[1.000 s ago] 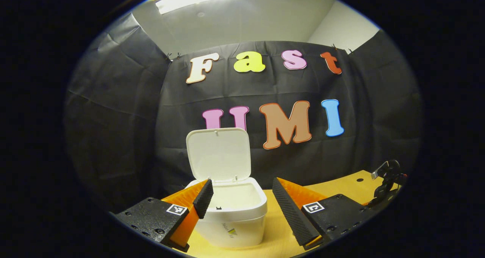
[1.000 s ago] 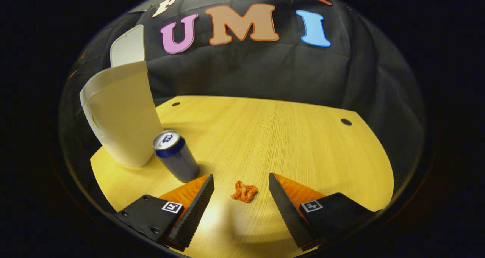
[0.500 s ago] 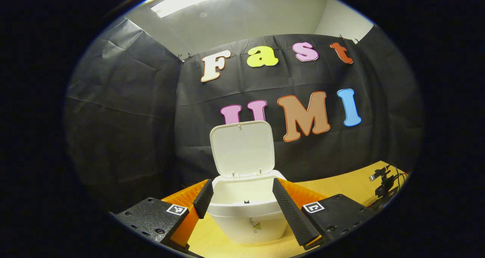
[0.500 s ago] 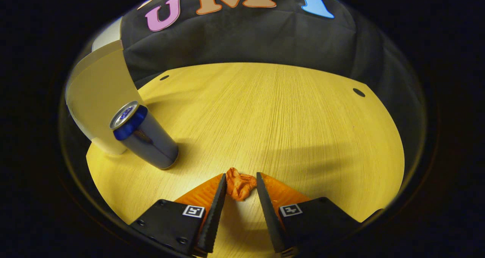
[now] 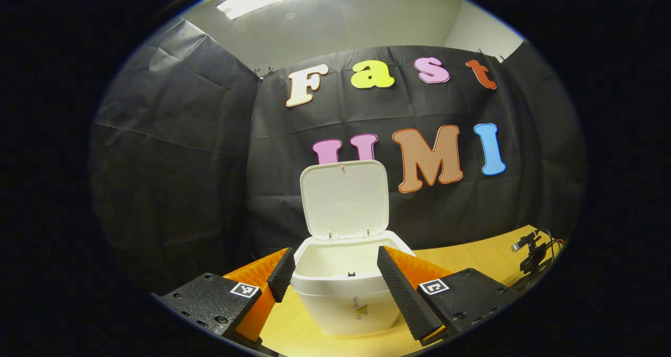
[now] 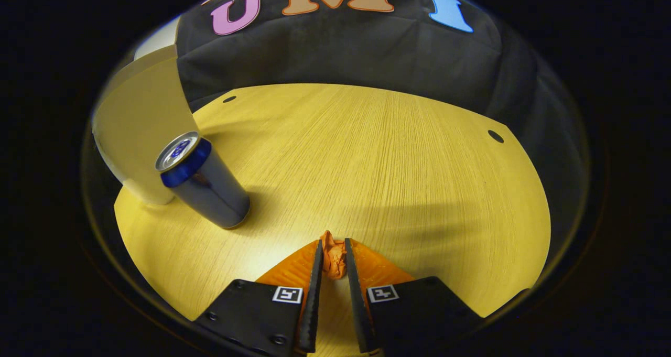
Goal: Press the lid of the desktop garbage bin to open it, pick up the crumpled paper on the desktop and throw it into the bin, then pick up the pop can on the desktop and drop it into the bin, and finally close the garbage bin lid.
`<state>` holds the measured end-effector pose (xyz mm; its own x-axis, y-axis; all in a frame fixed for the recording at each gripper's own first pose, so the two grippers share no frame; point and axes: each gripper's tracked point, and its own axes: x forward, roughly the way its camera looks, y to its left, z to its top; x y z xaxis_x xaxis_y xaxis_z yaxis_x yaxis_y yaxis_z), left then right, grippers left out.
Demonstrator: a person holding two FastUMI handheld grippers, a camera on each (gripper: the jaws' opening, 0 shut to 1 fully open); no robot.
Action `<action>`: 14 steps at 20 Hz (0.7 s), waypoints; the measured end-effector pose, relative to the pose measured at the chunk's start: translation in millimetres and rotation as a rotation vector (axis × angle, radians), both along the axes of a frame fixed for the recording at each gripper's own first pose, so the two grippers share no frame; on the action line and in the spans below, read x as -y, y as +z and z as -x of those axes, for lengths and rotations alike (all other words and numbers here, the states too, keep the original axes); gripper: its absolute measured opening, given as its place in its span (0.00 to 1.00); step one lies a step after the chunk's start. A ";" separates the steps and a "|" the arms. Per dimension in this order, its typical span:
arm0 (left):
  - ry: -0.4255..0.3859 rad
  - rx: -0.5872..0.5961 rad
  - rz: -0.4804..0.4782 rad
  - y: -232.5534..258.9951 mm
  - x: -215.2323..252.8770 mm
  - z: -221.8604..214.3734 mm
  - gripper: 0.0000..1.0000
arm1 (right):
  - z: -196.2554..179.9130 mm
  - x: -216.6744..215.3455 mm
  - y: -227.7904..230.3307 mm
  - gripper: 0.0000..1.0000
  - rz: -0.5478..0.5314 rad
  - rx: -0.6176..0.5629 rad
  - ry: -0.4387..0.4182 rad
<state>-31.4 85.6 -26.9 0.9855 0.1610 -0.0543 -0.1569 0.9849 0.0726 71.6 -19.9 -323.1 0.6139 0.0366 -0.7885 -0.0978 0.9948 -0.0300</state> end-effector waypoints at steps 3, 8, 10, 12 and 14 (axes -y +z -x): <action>-0.005 0.003 0.011 -0.8 -3.0 -0.2 0.99 | -6.9 -5.8 30.7 0.31 -0.009 0.064 0.000; 0.001 0.003 0.029 -4.0 -16.3 8.4 0.94 | -37.5 -30.3 125.0 0.31 -0.044 0.222 0.037; 0.013 0.002 0.037 -5.5 -24.8 13.3 0.94 | -50.1 -53.5 168.6 0.31 -0.070 0.301 0.075; 0.028 -0.004 0.043 -8.0 -34.3 19.0 0.94 | -66.7 -88.1 217.4 0.31 -0.114 0.388 0.133; 0.048 -0.010 0.043 -10.1 -44.7 24.9 0.95 | -82.8 -127.8 261.7 0.31 -0.140 0.478 0.210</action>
<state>-56.3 130.4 -37.1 0.9760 0.2054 -0.0724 -0.2036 0.9785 0.0324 154.4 108.0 -61.3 0.8713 0.2821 -0.4016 -0.3030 0.9529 0.0119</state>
